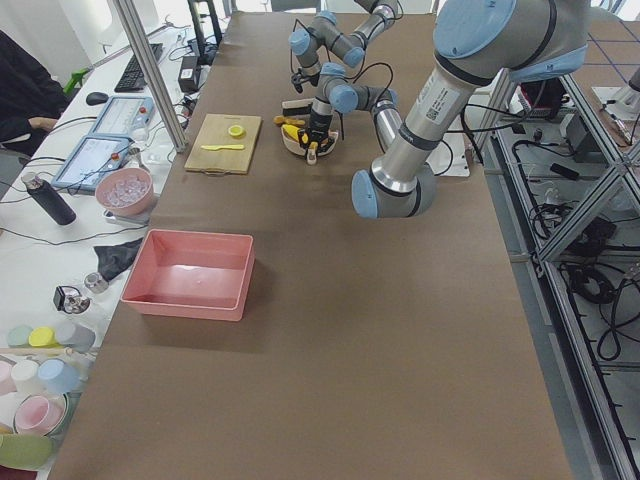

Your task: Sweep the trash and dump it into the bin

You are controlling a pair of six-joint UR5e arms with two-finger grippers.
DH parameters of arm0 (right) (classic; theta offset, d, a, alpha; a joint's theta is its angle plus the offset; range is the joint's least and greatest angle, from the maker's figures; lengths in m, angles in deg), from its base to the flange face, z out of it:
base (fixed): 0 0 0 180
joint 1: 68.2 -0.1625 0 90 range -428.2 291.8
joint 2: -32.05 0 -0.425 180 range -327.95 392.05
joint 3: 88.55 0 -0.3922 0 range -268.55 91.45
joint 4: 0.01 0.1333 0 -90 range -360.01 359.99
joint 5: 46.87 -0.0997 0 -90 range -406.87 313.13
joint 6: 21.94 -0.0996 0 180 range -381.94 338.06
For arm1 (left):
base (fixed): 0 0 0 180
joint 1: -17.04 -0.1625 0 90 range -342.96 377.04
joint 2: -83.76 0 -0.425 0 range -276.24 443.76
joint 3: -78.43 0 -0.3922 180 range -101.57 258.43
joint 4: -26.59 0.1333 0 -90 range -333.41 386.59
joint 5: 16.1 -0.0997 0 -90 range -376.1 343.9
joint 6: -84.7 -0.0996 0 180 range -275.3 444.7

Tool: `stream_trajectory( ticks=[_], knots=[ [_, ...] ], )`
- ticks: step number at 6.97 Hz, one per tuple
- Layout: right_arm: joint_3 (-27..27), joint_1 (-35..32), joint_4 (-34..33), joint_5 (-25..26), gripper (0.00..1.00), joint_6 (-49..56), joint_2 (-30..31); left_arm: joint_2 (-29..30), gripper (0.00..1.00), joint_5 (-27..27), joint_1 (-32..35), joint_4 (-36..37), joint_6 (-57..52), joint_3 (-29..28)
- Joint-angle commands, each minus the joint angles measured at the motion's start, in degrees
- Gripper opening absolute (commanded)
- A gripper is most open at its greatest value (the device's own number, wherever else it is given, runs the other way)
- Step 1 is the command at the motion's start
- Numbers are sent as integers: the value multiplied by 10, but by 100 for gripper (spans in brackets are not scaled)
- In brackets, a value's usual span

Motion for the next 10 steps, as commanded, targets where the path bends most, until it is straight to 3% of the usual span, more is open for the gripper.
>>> stream_trajectory(
  ticks=[1, 4, 10],
  knots=[
    [18, -54, -1, -10, 0, 27, 23, 2, 0, 0, 0, -1, 8, -5],
    [-73, -58, 19, -9, 0, 41, -17, 10, 0, -5, 0, -1, 9, -12],
    [-77, 0, 17, -8, 0, 25, -43, 7, 0, -11, 5, 0, 7, -14]
  ],
)
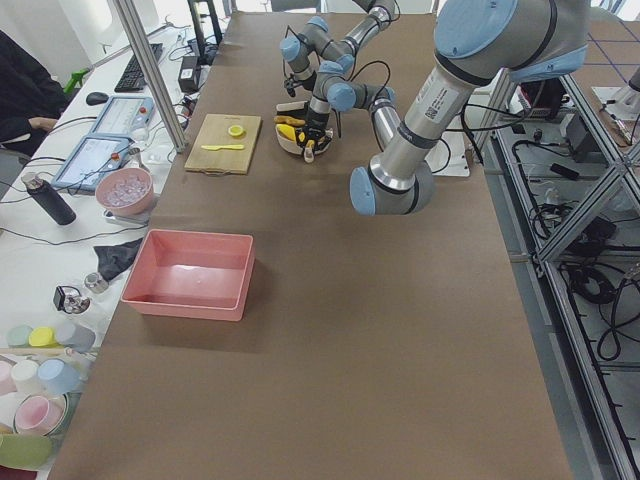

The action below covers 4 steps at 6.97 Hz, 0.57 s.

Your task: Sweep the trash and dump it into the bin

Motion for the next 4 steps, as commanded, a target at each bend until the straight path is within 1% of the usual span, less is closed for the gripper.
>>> stream_trajectory(
  ticks=[1, 4],
  knots=[
    [4, 8, -1, -2, 0, -12, -15, 0, 0, 1, 0, -1, -1, 0],
    [14, 9, -1, -2, 0, -17, -16, 3, 0, -3, 0, -2, 1, -1]
  ],
)
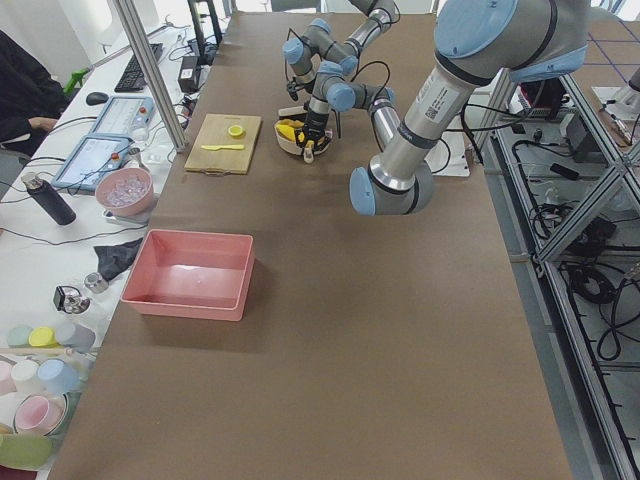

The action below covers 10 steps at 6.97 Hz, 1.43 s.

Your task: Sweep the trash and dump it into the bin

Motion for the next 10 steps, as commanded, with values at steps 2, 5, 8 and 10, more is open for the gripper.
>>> stream_trajectory(
  ticks=[2, 5, 8, 10],
  knots=[
    [2, 10, 0, 0, 0, -4, -7, 2, 0, -12, 0, -1, 1, -2],
    [2, 22, 1, -1, 0, -27, -21, 3, 0, -22, 0, -3, 2, -8],
    [15, 22, 0, -4, 0, -27, -18, 3, 0, -35, 7, -1, 3, -19],
    [36, 22, -4, -5, 0, -27, -8, 5, 0, -34, 20, -1, 5, -19]
  ],
)
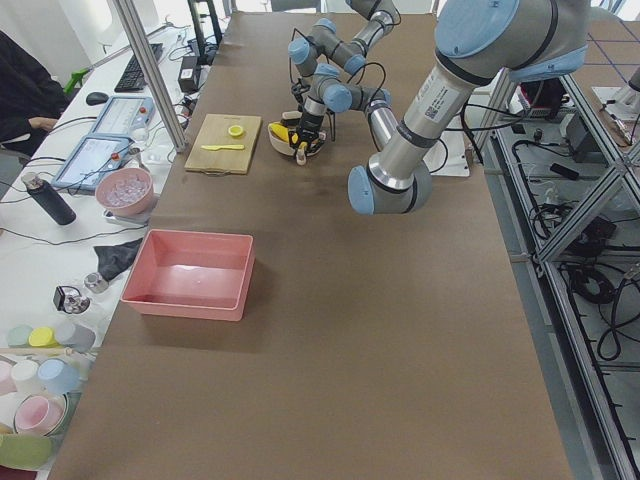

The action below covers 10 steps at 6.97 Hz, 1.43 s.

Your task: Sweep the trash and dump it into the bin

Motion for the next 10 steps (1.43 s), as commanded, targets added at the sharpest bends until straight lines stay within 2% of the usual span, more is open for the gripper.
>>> stream_trajectory(
  ticks=[1, 2, 4, 8, 10],
  knots=[
    [31, -5, -18, -2, 0, 0, 11, 3, 0, 1, 14, 0, 1, -1],
    [68, -22, -26, -11, 0, 3, 32, 3, 0, 1, 19, -2, 1, -1],
    [75, -49, -26, -25, 0, 18, 47, 4, 0, 2, 18, -33, 17, -36],
    [12, -70, -19, -17, 0, 66, 49, 13, 0, 6, 15, -37, 14, -45],
    [-23, -67, 22, -16, 0, 61, 41, 13, 0, 6, 14, -37, 10, -46]
  ],
)
